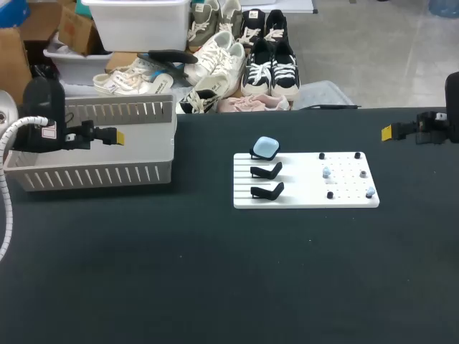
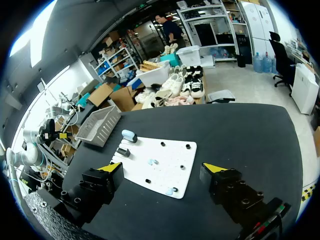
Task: Pick up each earbud case from the left stands, insert the matching earbuds, close the lid, and place the case in the box.
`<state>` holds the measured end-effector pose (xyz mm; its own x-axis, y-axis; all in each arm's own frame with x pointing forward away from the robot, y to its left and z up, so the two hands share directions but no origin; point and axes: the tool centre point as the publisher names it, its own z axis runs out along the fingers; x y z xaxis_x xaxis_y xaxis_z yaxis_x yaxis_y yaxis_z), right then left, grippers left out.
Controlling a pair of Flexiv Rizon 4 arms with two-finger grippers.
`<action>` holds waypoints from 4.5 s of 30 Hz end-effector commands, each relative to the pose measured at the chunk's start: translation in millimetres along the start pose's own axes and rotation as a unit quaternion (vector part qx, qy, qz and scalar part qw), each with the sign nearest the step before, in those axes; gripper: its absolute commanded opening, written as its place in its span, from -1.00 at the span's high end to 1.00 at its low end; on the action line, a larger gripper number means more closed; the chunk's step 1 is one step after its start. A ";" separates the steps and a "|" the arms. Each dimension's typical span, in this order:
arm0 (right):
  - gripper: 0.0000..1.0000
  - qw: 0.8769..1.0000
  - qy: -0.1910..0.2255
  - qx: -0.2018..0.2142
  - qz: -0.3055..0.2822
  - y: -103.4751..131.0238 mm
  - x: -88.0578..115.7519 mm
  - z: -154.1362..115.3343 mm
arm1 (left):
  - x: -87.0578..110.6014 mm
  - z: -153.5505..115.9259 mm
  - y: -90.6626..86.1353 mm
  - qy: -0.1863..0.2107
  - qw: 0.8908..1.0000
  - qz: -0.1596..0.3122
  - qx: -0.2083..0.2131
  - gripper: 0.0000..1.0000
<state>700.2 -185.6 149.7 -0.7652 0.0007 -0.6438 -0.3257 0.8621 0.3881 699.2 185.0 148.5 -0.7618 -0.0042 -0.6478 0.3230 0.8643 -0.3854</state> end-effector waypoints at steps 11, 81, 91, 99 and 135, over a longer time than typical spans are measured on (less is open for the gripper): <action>-1.00 1.000 0.001 0.000 0.000 -0.5 -0.3 0.0 | -1.2 -0.3 -0.3 0.003 1.000 0.000 -0.002 -1.00; -1.00 1.000 0.001 0.000 0.000 -0.5 -0.3 0.0 | -48.6 102.8 -124.1 0.008 0.843 0.486 0.230 -1.00; -1.00 1.000 0.001 0.000 0.000 -0.5 -0.3 0.0 | -49.0 127.5 -129.6 -0.015 0.845 0.482 0.230 -1.00; -1.00 1.000 0.001 0.000 0.000 -0.5 -0.3 0.0 | -50.8 165.3 -133.1 -0.026 0.822 0.496 0.280 -1.00; -1.00 1.000 0.001 0.000 0.000 -0.5 -0.3 0.0 | -20.7 243.6 -154.6 0.022 0.824 0.475 0.309 -1.00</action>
<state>700.3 -185.5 149.6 -0.7653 0.0006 -0.6437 -0.3256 0.8623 0.3879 801.5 -68.9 64.8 -0.0153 0.5574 -0.8301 0.9990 0.0437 0.0109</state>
